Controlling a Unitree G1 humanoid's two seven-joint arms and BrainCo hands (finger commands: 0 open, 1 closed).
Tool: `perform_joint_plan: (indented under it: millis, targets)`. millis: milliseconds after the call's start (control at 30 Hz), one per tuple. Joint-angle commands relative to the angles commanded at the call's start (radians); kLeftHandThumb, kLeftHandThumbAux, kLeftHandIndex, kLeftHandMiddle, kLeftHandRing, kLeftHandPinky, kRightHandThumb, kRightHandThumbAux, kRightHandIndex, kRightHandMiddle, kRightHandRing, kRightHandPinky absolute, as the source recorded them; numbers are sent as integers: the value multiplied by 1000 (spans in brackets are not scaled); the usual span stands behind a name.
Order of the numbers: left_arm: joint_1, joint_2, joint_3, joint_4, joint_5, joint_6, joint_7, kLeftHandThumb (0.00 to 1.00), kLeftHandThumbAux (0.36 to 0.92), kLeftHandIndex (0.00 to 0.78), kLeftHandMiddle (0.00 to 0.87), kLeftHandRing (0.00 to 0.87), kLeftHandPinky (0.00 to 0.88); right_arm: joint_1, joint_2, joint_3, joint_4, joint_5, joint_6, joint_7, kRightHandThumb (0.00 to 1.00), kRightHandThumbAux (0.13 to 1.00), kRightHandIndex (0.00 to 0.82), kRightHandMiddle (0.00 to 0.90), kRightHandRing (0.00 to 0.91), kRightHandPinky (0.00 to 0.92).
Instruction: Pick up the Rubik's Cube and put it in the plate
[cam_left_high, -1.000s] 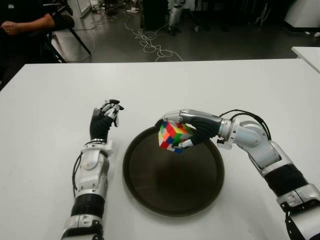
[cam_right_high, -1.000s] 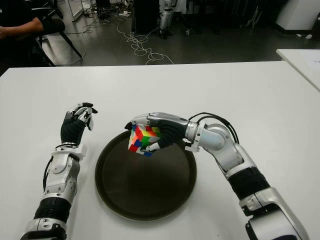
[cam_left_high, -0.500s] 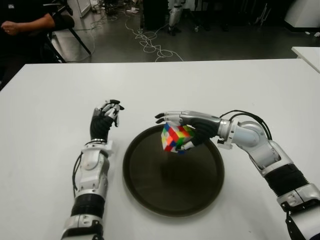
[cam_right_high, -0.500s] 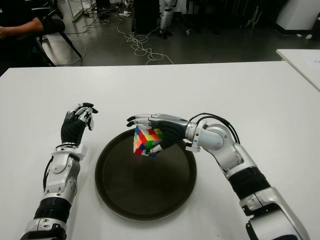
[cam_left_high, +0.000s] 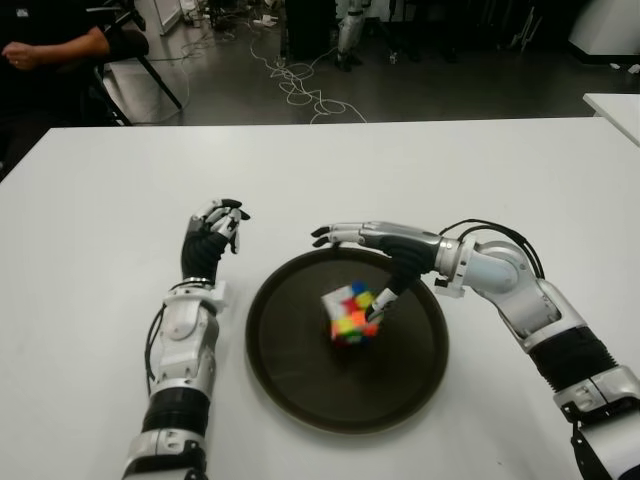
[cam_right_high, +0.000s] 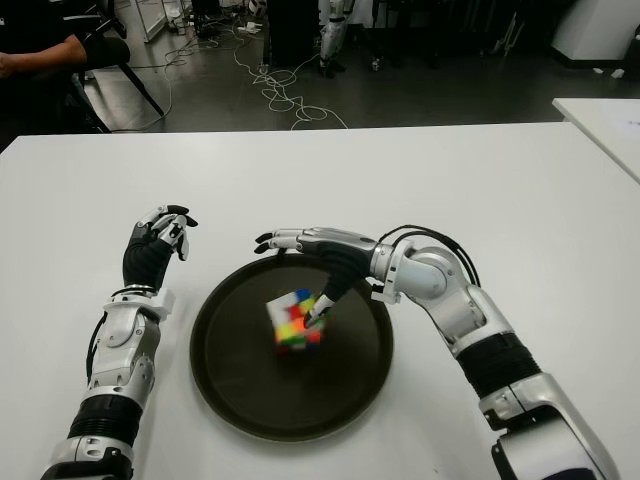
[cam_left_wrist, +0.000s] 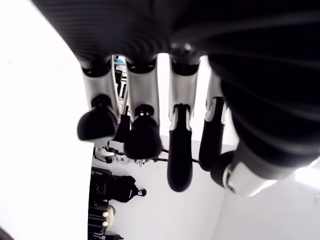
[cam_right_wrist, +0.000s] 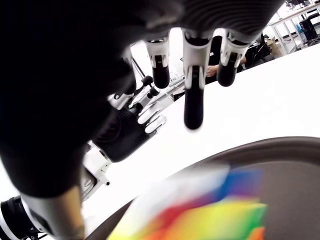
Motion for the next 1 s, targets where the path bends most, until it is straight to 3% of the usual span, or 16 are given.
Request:
perform_joint_plan:
  millis: [800, 1000]
  targets:
    - [8, 3, -8, -17, 13, 25, 15, 856, 660, 424, 527, 777, 800, -16, -7, -6, 24, 0, -14, -2, 0, 800, 0, 0, 0, 0]
    - [8, 5, -11, -12, 26, 15, 17, 856, 660, 423, 530, 780, 803, -53, -84, -99, 37, 129, -28, 76, 0, 856, 0, 0, 0, 0]
